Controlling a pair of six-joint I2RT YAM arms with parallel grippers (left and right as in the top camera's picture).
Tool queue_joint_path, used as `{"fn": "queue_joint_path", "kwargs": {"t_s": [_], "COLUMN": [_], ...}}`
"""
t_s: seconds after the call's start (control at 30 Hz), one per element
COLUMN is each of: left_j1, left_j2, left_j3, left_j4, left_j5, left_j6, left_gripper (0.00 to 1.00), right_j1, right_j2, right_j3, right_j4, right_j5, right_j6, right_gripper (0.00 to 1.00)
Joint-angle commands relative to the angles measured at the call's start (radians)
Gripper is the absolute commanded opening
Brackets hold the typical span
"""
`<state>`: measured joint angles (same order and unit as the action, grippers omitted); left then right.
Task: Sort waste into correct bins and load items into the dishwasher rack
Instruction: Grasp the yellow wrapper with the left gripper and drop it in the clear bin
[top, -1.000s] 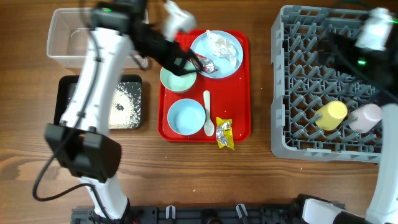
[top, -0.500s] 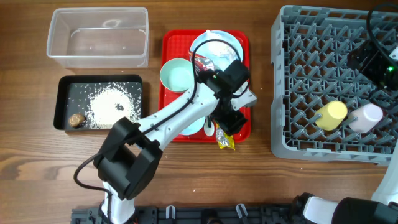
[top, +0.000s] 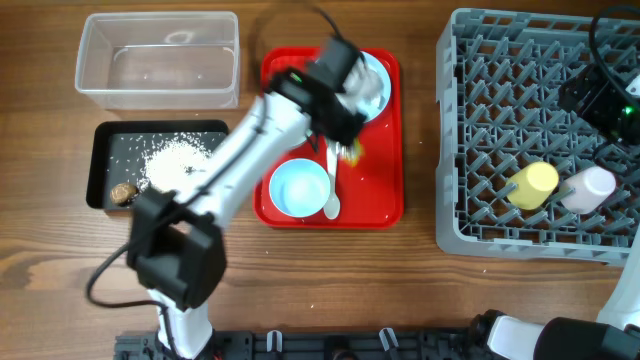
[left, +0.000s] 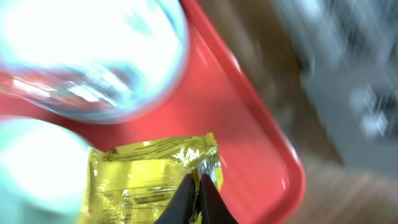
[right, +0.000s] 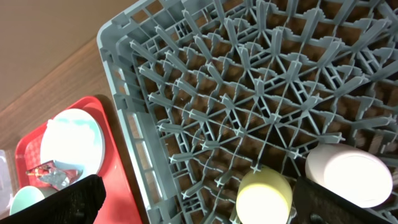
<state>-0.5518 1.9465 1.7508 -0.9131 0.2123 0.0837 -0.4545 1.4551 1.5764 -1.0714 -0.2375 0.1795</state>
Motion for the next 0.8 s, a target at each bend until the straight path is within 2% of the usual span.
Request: {"fn": "queue_joint_path", "kwargs": {"t_s": [0.0,0.03,0.1,0.2,0.23,0.27,0.3,0.37,0.43,0.53,0.67,0.77], "left_j1": [0.188,0.256,0.443,0.597,0.634,0.655,0.669,0.665,0.599,0.405,0.168,0.094], "left_j2": [-0.072,-0.058,-0.010,0.076,0.115,0.141,0.161,0.154,0.121,0.110,0.222,0.294], "left_j3": [0.090,0.089,0.089,0.088,0.088,0.088,0.088,0.089,0.117,0.151,0.151,0.151], "left_j4": [0.086,0.116,0.198,0.257,0.273,0.281,0.290,0.319,0.331,0.351,0.399,0.346], "left_j5": [-0.135,-0.172,-0.187,-0.152,-0.113,-0.067,-0.023,0.025,0.031,0.026,-0.108,-0.241], "left_j6": [0.013,0.045,0.026,0.013,0.012,0.012,0.012,0.013,0.029,0.074,0.100,0.099], "left_gripper": [0.04,0.04,0.04,0.04,0.25,0.95,1.00,1.00,1.00,1.00,1.00,0.94], "right_j1": [-0.001,-0.001,-0.001,-0.001,-0.001,-0.001,-0.001,-0.001,-0.001,-0.001,-0.001,-0.001], "right_j2": [0.014,0.014,0.014,0.014,0.014,0.014,0.014,0.014,0.014,0.014,0.019,0.027], "right_j3": [-0.001,-0.001,-0.001,-0.001,-0.001,-0.001,-0.001,-0.001,-0.001,-0.001,-0.001,-0.002], "right_j4": [0.005,0.005,0.010,0.009,0.010,0.009,0.009,0.010,0.013,0.010,0.003,-0.011], "right_j5": [0.013,0.013,0.013,0.013,0.013,0.013,0.013,0.013,0.013,0.013,0.012,0.013], "right_j6": [0.003,0.003,0.004,0.004,0.005,0.004,0.003,0.004,0.003,0.003,0.004,0.004], "right_gripper": [1.00,1.00,1.00,1.00,1.00,1.00,1.00,1.00,1.00,1.00,1.00,1.00]}}
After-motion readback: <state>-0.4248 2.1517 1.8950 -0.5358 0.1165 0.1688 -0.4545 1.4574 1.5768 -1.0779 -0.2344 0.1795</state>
